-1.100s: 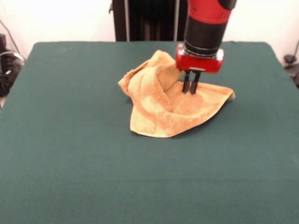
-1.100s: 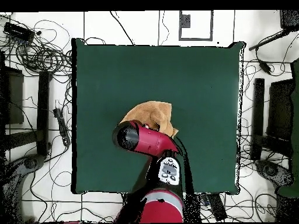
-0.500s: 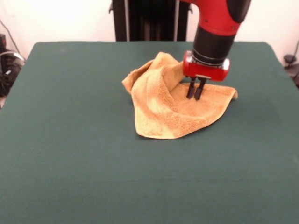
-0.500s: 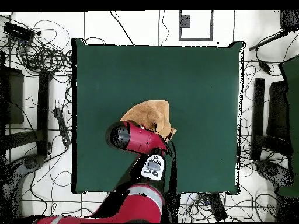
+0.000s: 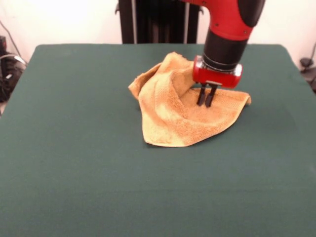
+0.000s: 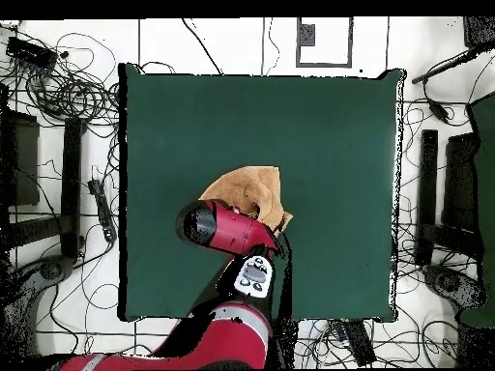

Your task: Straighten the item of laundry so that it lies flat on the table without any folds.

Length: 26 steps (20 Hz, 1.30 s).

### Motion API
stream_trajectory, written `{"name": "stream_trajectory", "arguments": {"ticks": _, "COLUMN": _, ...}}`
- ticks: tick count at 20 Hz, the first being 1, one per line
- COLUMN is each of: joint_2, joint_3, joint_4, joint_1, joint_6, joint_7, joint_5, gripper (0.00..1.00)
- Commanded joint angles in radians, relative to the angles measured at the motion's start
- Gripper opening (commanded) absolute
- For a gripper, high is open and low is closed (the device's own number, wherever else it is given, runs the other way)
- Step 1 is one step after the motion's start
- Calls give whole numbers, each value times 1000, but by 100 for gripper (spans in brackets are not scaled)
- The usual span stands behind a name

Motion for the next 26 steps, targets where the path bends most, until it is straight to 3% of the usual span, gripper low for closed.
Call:
{"name": "stream_trajectory", "arguments": {"ticks": 1, "joint_2": 21, "joint_3": 39, "joint_4": -36, "joint_1": 37, "joint_6": -13, "joint_7": 288, "joint_5": 79, "gripper": 0}}
{"name": "stream_trajectory", "arguments": {"ticks": 15, "joint_2": 81, "joint_3": -61, "joint_4": -126, "joint_1": 147, "joint_6": 101, "joint_7": 364, "joint_5": 188, "gripper": 0}}
{"name": "stream_trajectory", "arguments": {"ticks": 26, "joint_2": 103, "joint_3": -83, "joint_4": -151, "joint_1": 175, "joint_6": 119, "joint_7": 377, "joint_5": 234, "gripper": 0}}
